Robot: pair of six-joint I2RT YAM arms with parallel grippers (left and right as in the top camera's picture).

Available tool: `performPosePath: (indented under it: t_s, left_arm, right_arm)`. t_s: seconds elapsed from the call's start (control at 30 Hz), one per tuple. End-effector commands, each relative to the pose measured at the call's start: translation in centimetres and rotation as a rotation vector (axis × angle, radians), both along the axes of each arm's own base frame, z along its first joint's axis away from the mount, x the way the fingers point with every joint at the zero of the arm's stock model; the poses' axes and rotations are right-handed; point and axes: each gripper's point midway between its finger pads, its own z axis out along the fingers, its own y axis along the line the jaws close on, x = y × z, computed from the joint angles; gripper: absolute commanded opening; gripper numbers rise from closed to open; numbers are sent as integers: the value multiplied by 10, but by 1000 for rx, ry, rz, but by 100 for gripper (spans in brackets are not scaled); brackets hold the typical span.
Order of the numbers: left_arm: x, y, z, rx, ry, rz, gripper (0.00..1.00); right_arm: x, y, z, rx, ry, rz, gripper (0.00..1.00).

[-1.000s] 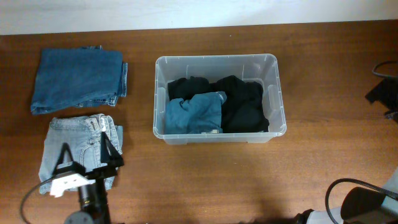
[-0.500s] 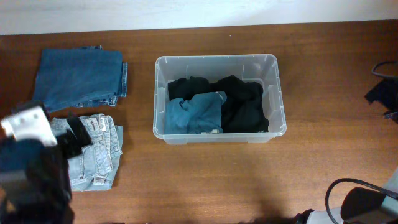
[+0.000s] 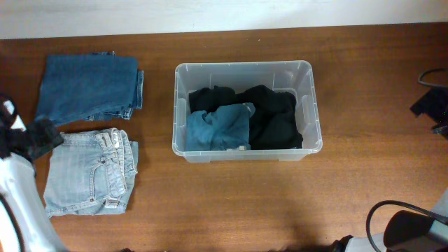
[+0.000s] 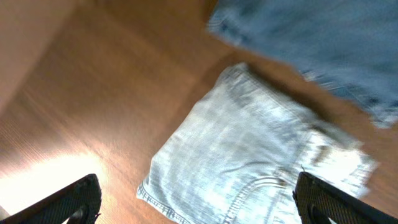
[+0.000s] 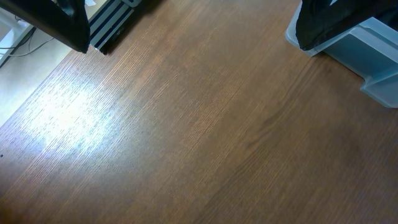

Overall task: Pack container
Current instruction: 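Move the left gripper down to the light blue jeans at bottom left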

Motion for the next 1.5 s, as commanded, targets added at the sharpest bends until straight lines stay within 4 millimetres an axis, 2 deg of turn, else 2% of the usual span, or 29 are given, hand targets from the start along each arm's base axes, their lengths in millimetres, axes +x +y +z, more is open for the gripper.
performPosePath:
  t_s: [0.0, 0.03, 0.1, 0.17, 0.23, 0.4, 0.83, 1.07, 1.27, 1.47]
  left_arm:
    - [8, 13, -30, -64, 48, -15, 99]
    - [16, 11, -40, -99, 48, -90, 99]
    - [37, -7, -60, -212, 10, -328, 99]
    - [42, -12, -76, -287, -7, -414, 99]
    - [37, -2, -97, -342, 2, -403, 100]
    - [19, 27, -124, -394, 5, -344, 99]
    - [15, 31, -183, -488, 71, -349, 99]
    - [17, 30, -192, -505, 68, -350, 99]
    - [27, 17, -187, -568, -10, -374, 99]
    - [27, 5, -183, -630, -31, -378, 99]
  right_arm:
    - [-2, -1, 2, -5, -8, -18, 98]
    - [-2, -1, 2, -5, -8, -18, 99]
    - [-2, -1, 2, -5, -8, -18, 99]
    - [-2, -1, 2, -5, -8, -18, 99]
    - [-2, -1, 2, -5, -8, -18, 99]
    - [-2, -1, 2, -5, -8, -18, 99]
    - [-2, -1, 2, -5, -8, -18, 99]
    - [-2, -1, 2, -5, -8, -18, 98]
    - [-2, -1, 2, -5, -8, -18, 99]
    - [-2, -1, 2, -5, -8, -18, 98]
